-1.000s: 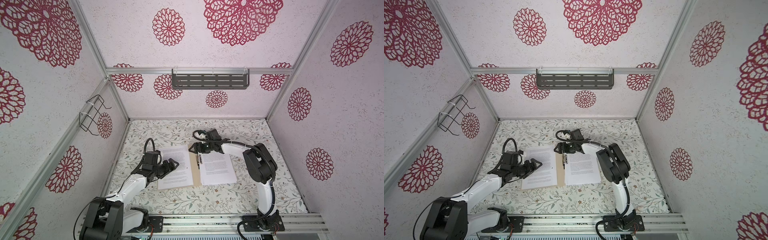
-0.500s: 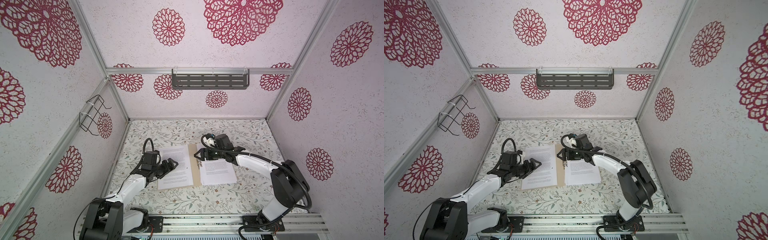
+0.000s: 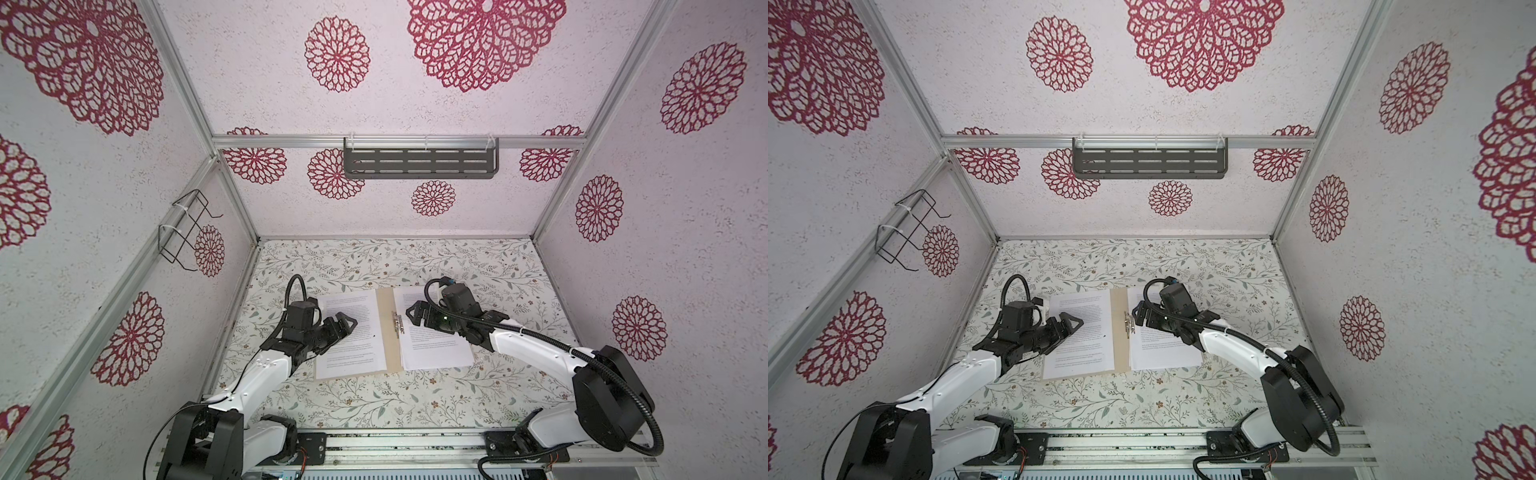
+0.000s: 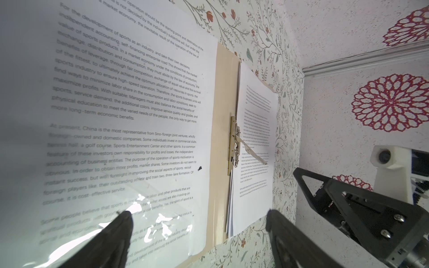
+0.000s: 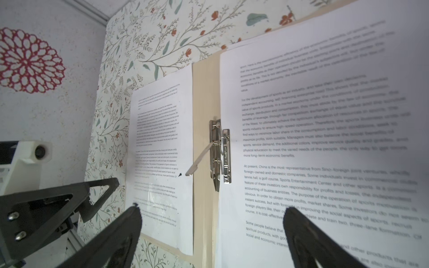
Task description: Put the files into the folder
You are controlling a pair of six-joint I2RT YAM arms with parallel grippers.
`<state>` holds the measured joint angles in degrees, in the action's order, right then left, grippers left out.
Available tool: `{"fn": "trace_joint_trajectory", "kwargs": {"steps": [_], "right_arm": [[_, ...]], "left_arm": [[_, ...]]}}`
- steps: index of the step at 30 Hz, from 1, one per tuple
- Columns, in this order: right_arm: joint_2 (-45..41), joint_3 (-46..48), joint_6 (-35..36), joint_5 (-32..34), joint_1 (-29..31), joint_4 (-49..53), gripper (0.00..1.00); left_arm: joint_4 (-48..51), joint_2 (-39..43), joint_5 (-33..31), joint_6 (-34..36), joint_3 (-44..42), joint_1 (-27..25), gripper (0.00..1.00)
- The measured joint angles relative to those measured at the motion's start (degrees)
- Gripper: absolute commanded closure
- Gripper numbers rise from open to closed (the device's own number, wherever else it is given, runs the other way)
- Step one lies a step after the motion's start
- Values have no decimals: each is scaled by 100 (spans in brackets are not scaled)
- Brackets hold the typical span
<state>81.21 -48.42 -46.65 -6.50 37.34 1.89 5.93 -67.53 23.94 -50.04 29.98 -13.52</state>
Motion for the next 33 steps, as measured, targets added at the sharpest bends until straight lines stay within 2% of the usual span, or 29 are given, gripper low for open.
{"fn": "trace_joint_trajectory", "kwargs": {"steps": [3,5,8,11,13,21,27,33], "right_arm": [[-72,184,-669,254,46,-155,30],[-50,229,-1176,380,122,-227,37],[170,205,-1893,479,321,-498,57],[616,55,-2441,466,507,-710,65],[953,-94,-2785,439,590,-807,74],[1604,-476,-3471,302,660,-984,78],[1624,-514,-3617,315,704,-1067,82],[1421,-514,-3663,389,837,-1040,80]], "left_arm": [[-212,-96,-162,-55,0,-302,5],[-374,-254,-221,-81,0,-459,4],[-518,-538,-319,-85,-2,-623,3],[-640,-651,-411,-85,-59,-695,3],[-684,-673,-474,-83,-107,-710,3],[-719,-761,-680,-74,-181,-734,3],[-741,-885,-719,-70,-197,-772,3],[-756,-911,-741,-68,-197,-774,2]]}}
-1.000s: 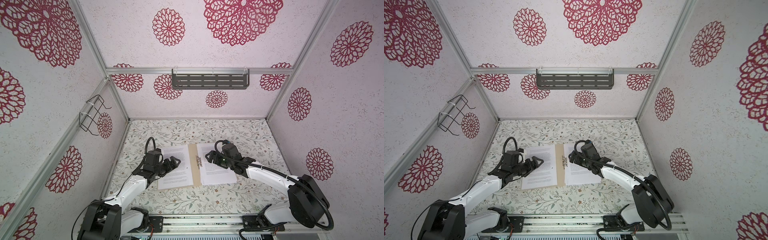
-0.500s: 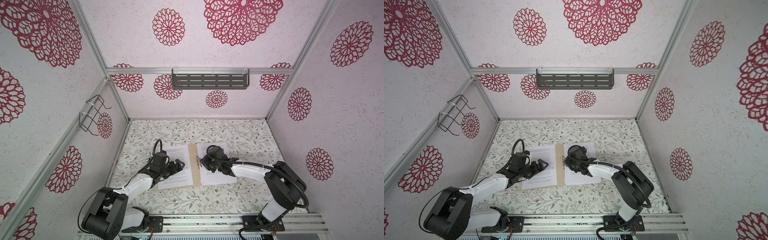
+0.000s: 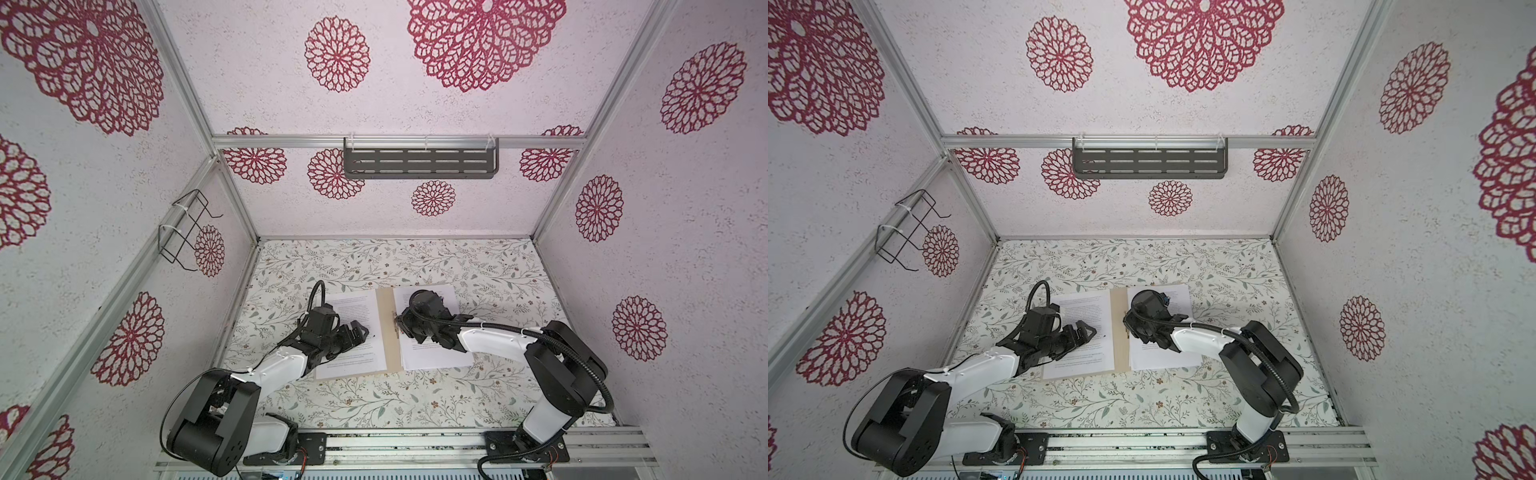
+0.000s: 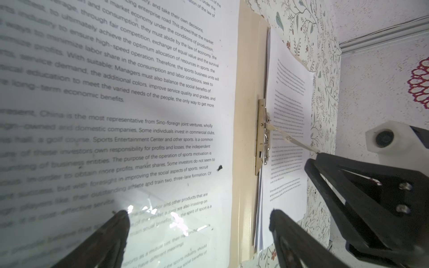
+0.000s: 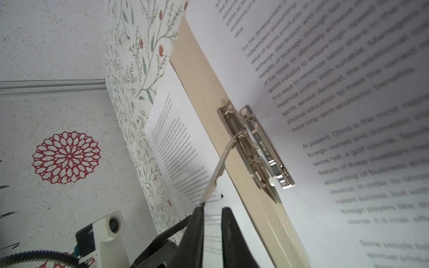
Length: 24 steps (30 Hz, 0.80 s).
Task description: Put the files into the folder
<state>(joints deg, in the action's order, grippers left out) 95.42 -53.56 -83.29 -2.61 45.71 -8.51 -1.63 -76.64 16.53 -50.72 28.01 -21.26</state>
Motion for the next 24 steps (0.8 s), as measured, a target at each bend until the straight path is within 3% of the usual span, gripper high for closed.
{"fn": "trace_joint_trajectory", "kwargs": {"steps": [6,24], "right_arm": [[-138,7,-44,7,33,-52,73],[-87,72,-192,-15,-17,-9,78]], "left_arm": [[-61,-61,-22,2,0,0,2],[-39,-63,-61,11,0,0,2]]}}
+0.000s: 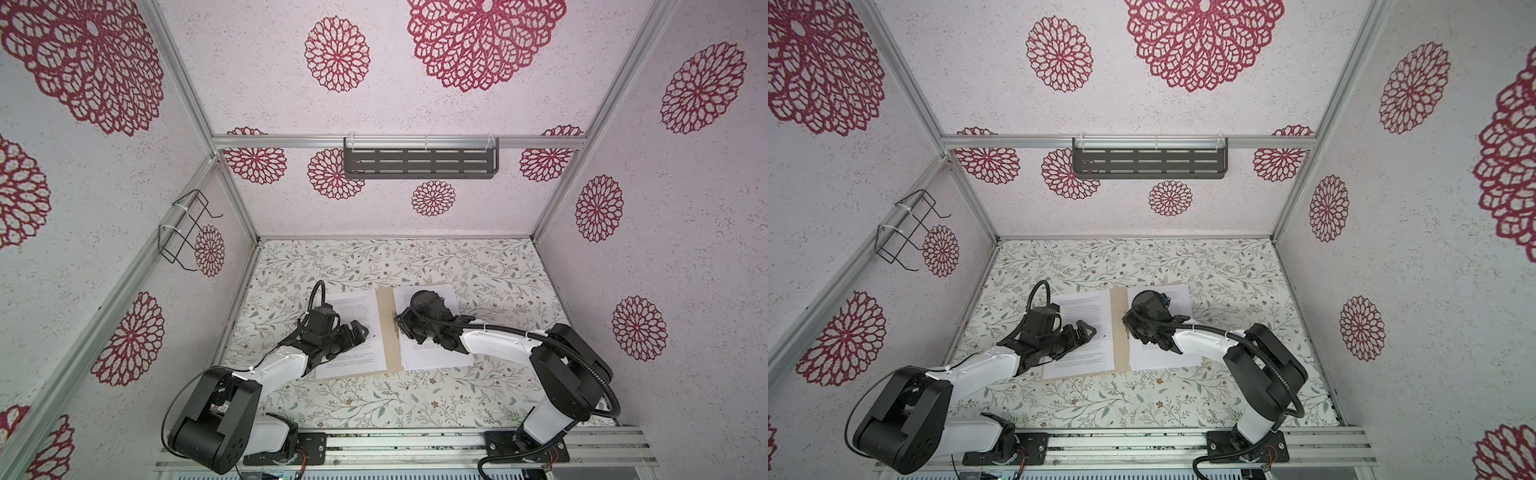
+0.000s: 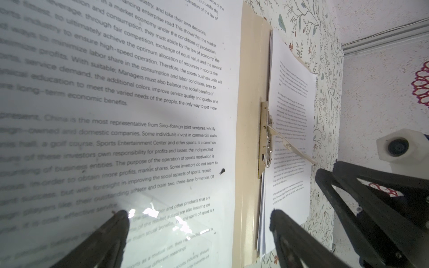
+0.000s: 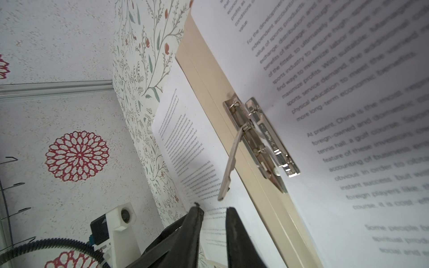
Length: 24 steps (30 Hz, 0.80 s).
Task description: Put the files into the folder
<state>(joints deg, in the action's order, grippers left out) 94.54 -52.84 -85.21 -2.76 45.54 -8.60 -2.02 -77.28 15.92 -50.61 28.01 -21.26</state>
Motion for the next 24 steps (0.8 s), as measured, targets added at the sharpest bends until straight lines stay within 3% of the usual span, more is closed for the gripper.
{"fn": "trace_joint_trajectory", "kwargs": {"steps": [13,24], "right_arm": [[177,0,-55,-7,-24,4,81],[177,179,-188,-39,-24,-90,91]], "left_arm": [[22,0,-2,4,0,0,2],[20,0,0,2,0,0,2]]}}
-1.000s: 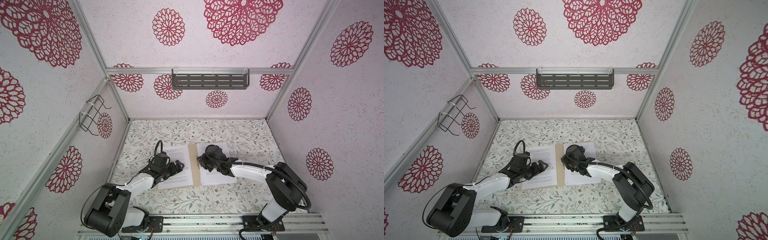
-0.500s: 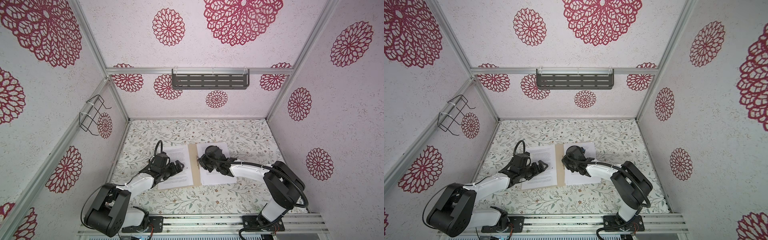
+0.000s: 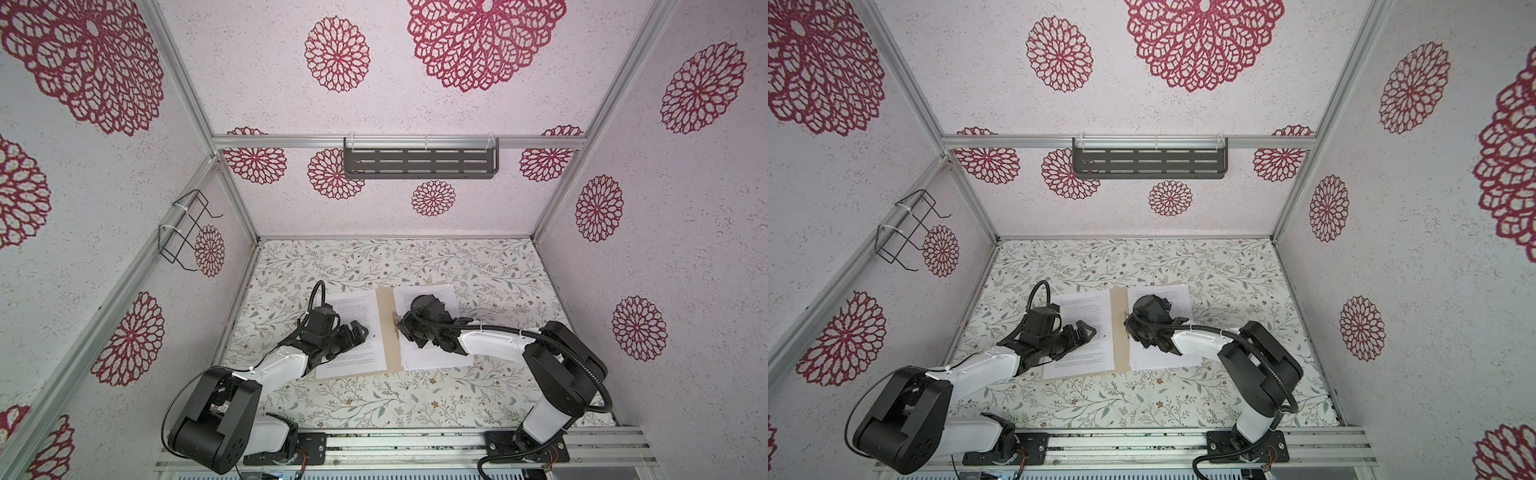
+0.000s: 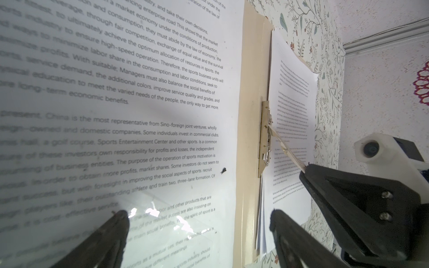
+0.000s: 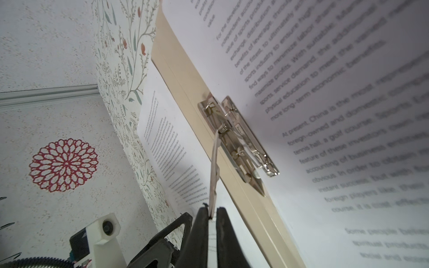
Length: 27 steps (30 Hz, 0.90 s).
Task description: Put the files into the folder
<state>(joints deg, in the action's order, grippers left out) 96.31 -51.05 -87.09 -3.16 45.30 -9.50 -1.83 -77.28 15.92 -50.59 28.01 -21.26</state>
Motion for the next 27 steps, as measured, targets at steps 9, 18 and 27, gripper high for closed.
{"fn": "trace_joint_trajectory", "kwargs": {"steps": [9,18,27], "right_arm": [[-7,221,-66,-15,0,-391,100],[-55,811,-46,-37,2,-1123,100],[83,1425,168,-28,7,-2103,100]], "left_arm": [[-4,-31,-2,-2,0,0,2],[-4,-140,-24,-9,0,-2,2],[-4,-151,-162,-26,0,-13,2]]}}
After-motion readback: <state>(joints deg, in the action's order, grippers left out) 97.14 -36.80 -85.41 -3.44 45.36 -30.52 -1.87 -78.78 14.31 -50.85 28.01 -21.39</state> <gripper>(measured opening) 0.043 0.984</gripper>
